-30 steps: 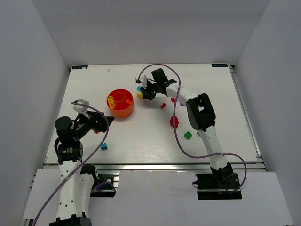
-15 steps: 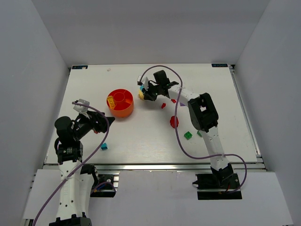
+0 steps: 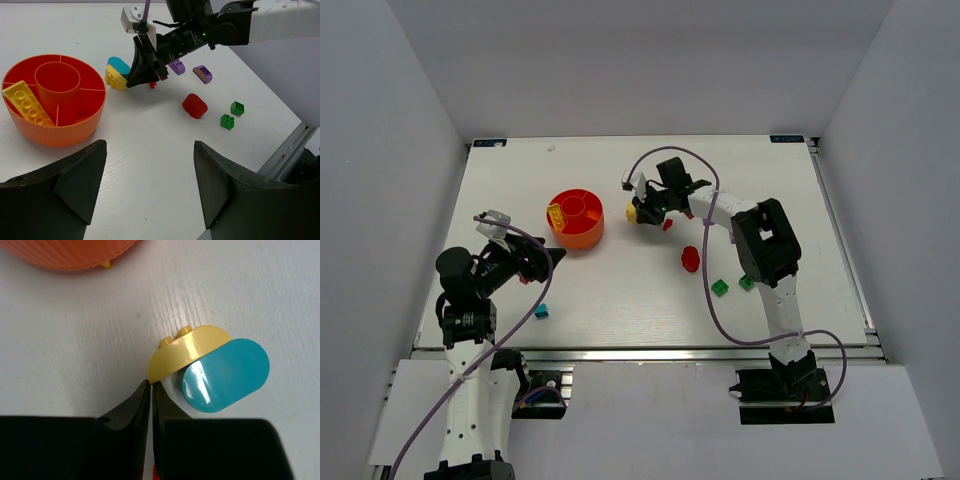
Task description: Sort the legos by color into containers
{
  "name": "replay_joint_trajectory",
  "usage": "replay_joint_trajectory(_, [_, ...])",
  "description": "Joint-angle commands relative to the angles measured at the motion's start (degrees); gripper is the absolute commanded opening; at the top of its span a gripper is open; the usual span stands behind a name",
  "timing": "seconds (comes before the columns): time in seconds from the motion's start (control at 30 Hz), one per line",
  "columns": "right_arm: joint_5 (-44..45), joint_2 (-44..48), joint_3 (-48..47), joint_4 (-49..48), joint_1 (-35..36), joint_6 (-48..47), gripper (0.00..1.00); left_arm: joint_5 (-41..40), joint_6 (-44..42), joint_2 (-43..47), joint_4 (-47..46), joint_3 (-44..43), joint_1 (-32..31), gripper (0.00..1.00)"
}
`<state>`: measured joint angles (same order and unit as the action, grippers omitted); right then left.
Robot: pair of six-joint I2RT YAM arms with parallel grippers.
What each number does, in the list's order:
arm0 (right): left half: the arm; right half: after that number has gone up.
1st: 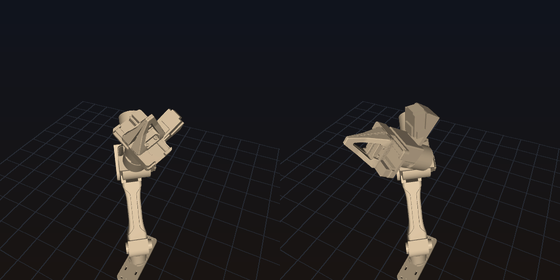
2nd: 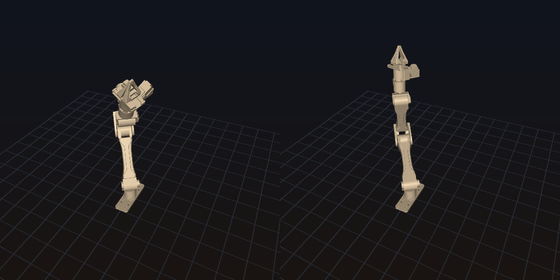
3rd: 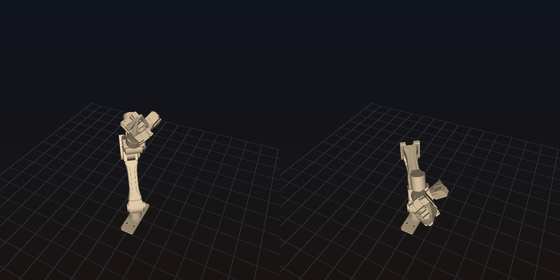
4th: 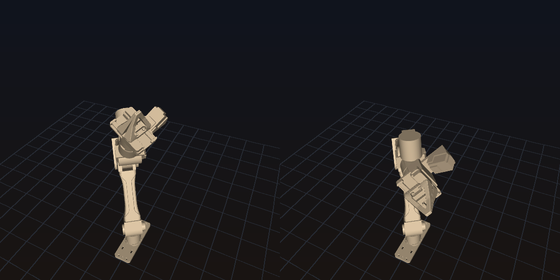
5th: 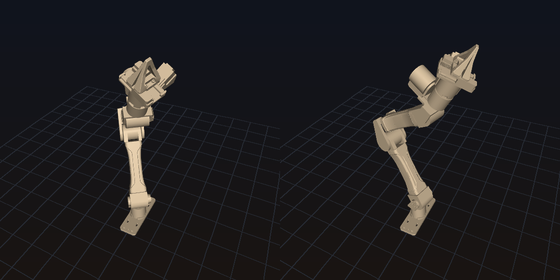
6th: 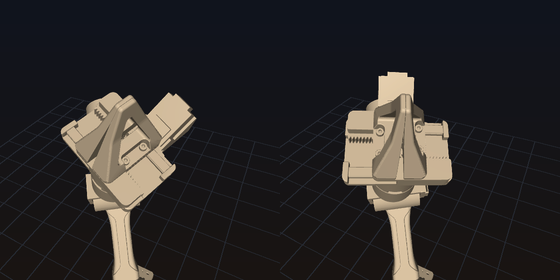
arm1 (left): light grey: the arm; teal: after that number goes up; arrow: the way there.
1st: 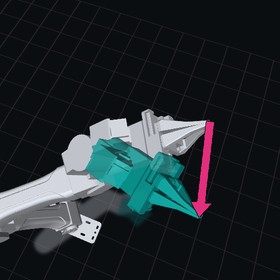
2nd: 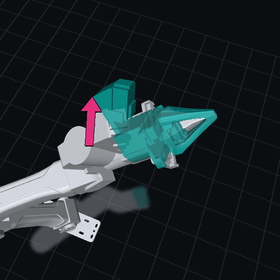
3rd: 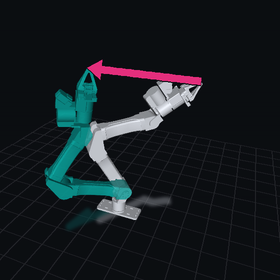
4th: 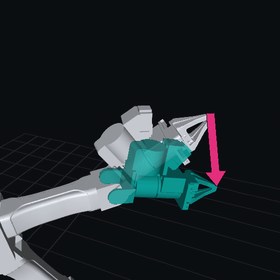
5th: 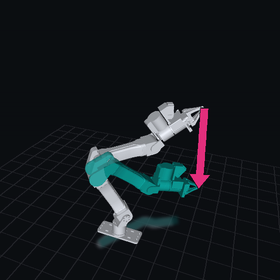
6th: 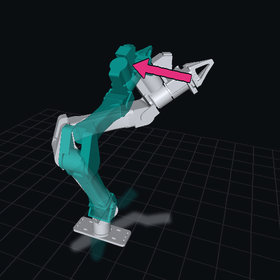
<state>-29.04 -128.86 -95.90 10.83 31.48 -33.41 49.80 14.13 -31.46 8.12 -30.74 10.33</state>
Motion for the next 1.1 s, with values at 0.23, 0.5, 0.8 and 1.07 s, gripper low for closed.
replay_joint_trajectory(0.23, [-4.53,12.57,14.59,-1.69,-0.46,-1.31,0.09,7.41,14.5,-1.14,-13.74,4.81,-0.04,0.79])
replay_joint_trajectory(0.5, [-7.52,19.86,21.8,0.42,-0.37,-3.33,0.09,7.51,22.86,-3.16,-12.78,3.85,-1.18,0.76])
replay_joint_trajectory(0.8, [-10.25,25.05,30.94,-0.11,-0.19,-2.11,0.09,5.31,26.29,-5.54,-8.82,3.67,-3.91,0.75])
replay_joint_trajectory(1.07, [-13.24,29.18,32.09,0.42,0.07,0.27,0.08,0.14,30.69,-8.09,-8.56,6.21,-9.79,0.76])
